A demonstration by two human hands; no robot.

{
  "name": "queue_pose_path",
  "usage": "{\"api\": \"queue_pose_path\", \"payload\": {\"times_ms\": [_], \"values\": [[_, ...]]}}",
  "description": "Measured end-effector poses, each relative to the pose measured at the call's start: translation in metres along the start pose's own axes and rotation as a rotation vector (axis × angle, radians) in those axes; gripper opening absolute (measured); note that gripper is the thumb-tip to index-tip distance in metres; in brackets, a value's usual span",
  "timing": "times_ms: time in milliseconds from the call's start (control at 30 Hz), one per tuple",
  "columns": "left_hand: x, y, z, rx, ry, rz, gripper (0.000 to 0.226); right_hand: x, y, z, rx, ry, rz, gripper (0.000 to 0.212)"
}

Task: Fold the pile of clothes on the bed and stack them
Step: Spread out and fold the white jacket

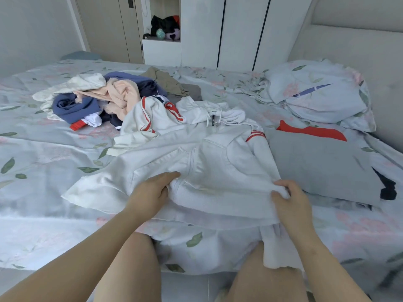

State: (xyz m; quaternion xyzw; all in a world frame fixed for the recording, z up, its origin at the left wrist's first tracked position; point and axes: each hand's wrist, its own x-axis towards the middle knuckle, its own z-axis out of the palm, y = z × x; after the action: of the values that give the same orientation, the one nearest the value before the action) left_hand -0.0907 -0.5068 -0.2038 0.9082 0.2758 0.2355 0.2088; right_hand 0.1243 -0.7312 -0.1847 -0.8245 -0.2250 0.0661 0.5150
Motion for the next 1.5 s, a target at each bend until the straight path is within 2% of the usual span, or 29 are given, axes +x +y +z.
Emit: {"api": "queue_pose_path", "payload": {"times_ms": [67, 100, 133, 200, 233, 267, 333, 433, 533, 633, 733, 800, 867, 1000, 1167, 1233, 1267, 1333, 1400, 1500], "values": [[-0.001, 0.004, -0.005, 0.096, -0.166, 0.050, 0.066, 0.011, -0.007, -0.016, 0.014, 0.118, 0.006, 0.016], [0.000, 0.003, -0.004, 0.162, -0.306, 0.000, 0.062, 0.015, -0.009, -0.023, -0.094, 0.081, 0.029, 0.016], [0.001, 0.005, -0.005, 0.173, -0.432, -0.100, 0.052, 0.018, -0.008, -0.028, -0.254, -0.027, 0.073, 0.018], [0.009, 0.018, -0.007, 0.037, -0.539, -0.273, 0.039, 0.017, -0.004, -0.029, -0.451, -0.263, 0.166, 0.013], [0.012, 0.025, -0.006, -0.008, -0.538, -0.282, 0.043, 0.015, -0.001, -0.027, -0.463, -0.341, 0.202, 0.004], [0.015, 0.031, -0.002, 0.013, -0.523, -0.254, 0.048, 0.012, 0.004, -0.023, -0.444, -0.372, 0.224, 0.008], [0.014, 0.041, 0.010, 0.192, -0.515, -0.160, 0.053, 0.007, 0.012, -0.017, -0.390, -0.340, 0.181, 0.021], [0.011, 0.044, 0.027, 0.439, -0.573, -0.077, 0.048, 0.008, 0.013, -0.018, -0.382, -0.240, 0.137, 0.005], [0.027, 0.051, 0.024, 0.361, -0.520, -0.173, 0.039, 0.019, 0.013, -0.029, -0.204, -0.134, 0.227, 0.013], [0.044, 0.054, 0.030, 0.297, -0.424, -0.107, 0.040, 0.030, 0.015, -0.030, -0.098, -0.073, 0.275, 0.017], [0.048, 0.055, 0.042, 0.261, -0.484, -0.119, 0.058, 0.040, 0.019, -0.020, -0.107, -0.206, 0.329, 0.027], [0.048, 0.055, 0.049, 0.314, -0.549, -0.134, 0.058, 0.047, 0.022, -0.012, -0.124, -0.271, 0.378, 0.035], [0.052, 0.055, 0.051, 0.326, -0.546, -0.156, 0.053, 0.055, 0.022, -0.008, -0.158, -0.249, 0.375, 0.041], [0.070, 0.053, 0.045, 0.242, -0.510, -0.240, 0.043, 0.071, 0.003, -0.012, -0.123, 0.078, 0.165, 0.029], [0.084, 0.053, 0.048, 0.155, -0.440, -0.303, 0.041, 0.102, -0.049, -0.040, 0.336, 0.411, -0.020, 0.018], [0.087, 0.053, 0.049, 0.143, -0.430, -0.310, 0.040, 0.116, -0.059, -0.058, 0.409, 0.574, -0.066, 0.003], [0.089, 0.053, 0.049, 0.132, -0.420, -0.309, 0.039, 0.119, -0.062, -0.063, 0.382, 0.617, -0.055, 0.016], [0.090, 0.053, 0.049, 0.102, -0.389, -0.301, 0.036, 0.125, -0.057, -0.065, 0.281, 0.566, 0.013, 0.052], [0.095, 0.052, 0.049, 0.063, -0.356, -0.279, 0.036, 0.124, -0.051, -0.052, 0.107, 0.458, 0.072, 0.071], [0.108, 0.047, 0.050, 0.032, -0.287, -0.202, 0.033, 0.121, -0.045, -0.016, -0.103, 0.274, -0.016, 0.057]]}}
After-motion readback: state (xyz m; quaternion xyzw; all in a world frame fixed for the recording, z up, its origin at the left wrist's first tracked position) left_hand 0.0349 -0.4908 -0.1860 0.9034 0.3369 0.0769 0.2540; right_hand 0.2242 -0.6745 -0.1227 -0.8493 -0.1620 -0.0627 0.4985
